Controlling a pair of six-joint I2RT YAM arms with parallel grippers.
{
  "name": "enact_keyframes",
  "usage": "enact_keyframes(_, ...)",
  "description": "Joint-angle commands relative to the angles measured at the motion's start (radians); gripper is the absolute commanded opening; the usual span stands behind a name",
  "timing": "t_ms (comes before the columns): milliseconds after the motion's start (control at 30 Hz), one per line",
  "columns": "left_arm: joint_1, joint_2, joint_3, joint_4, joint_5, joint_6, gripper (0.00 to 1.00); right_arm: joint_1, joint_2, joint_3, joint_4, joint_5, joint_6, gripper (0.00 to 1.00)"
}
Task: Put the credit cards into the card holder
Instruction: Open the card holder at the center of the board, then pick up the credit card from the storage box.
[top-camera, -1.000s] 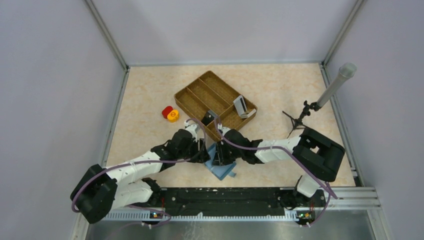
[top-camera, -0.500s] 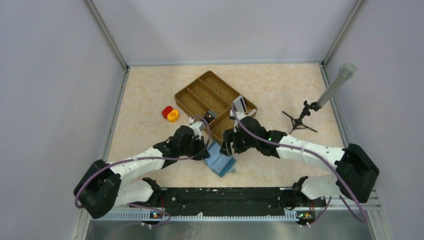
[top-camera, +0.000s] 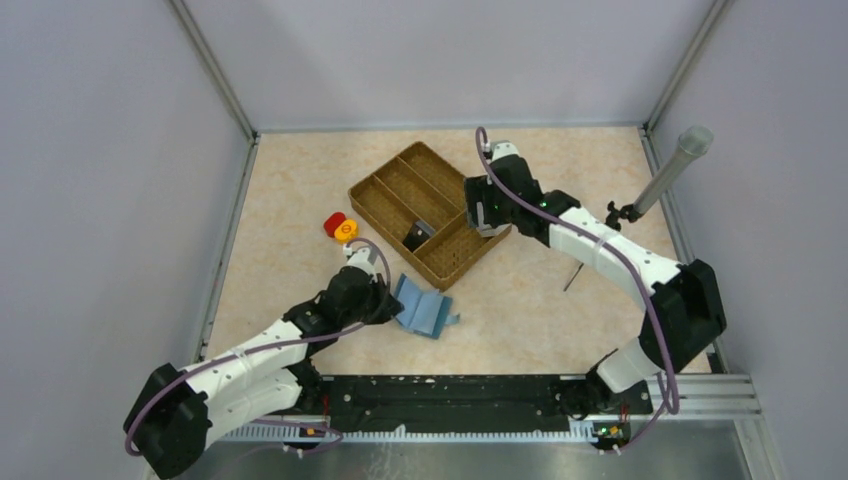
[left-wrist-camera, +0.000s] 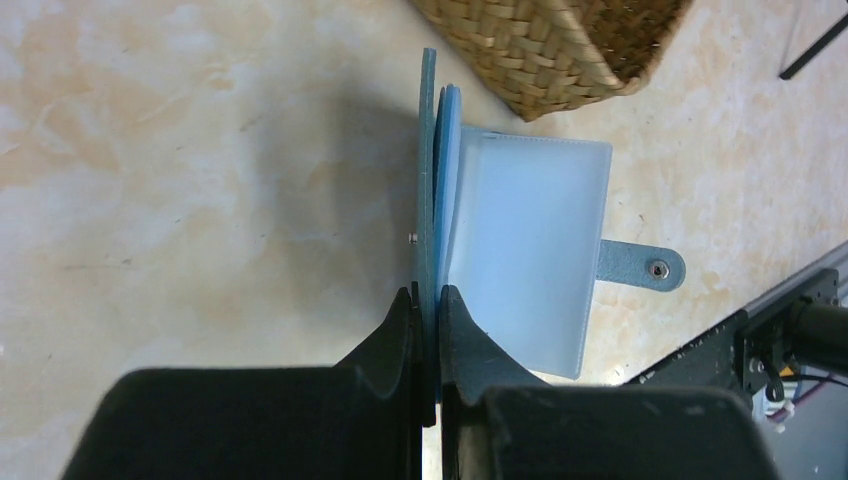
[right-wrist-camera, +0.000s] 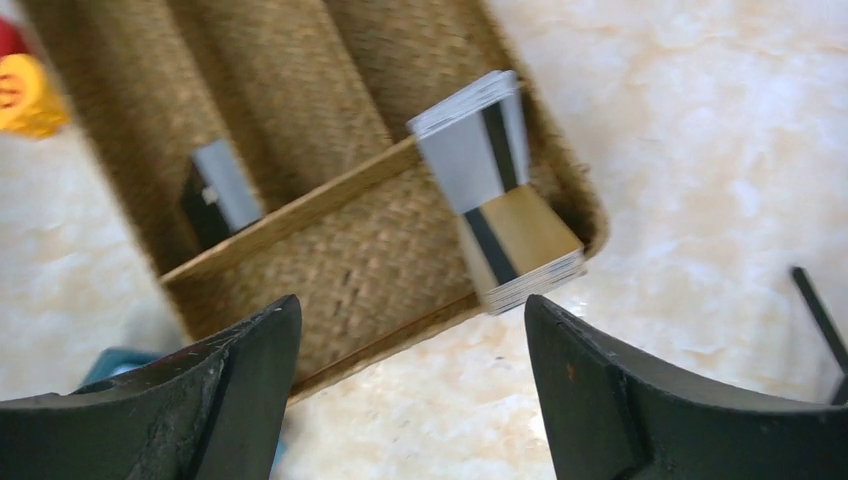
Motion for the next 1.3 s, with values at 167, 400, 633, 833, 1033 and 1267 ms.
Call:
enact_keyframes(167, 0.004, -0.053, -0.031, -0.019, -0.088, -0.068, 0.0, -0.096, 0.188, 0.142, -0.168, 0.217, 0.198, 0.76)
enact_keyframes(400, 0.004, -0.048, -0.031, -0.016, -0.083, -0.052, 0.0, -0.101, 0.239, 0.118, -0.162, 0.235, 0.347, 0.77)
enact_keyframes(633, 0.004, -0.045, -0.03, -0.013, -0.079, -0.03, 0.0, -0.101, 0.294, 0.109, -0.157, 0.252, 0.396, 0.79)
enact_keyframes(833, 0.004, -0.047, -0.033, -0.015, -0.079, -0.024, 0.0, -0.102, 0.314, 0.105, -0.167, 0.257, 0.41, 0.77)
enact_keyframes(1033, 0.004, -0.053, -0.042, -0.014, -0.075, -0.023, 0.0, -0.101, 0.308, 0.077, -0.177, 0.278, 0.417, 0.73)
enact_keyframes(1267, 0.004, -0.073, -0.05, -0.02, -0.079, -0.01, 0.0, -0.102, 0.288, 0.061, -0.195, 0.281, 0.425, 0.67)
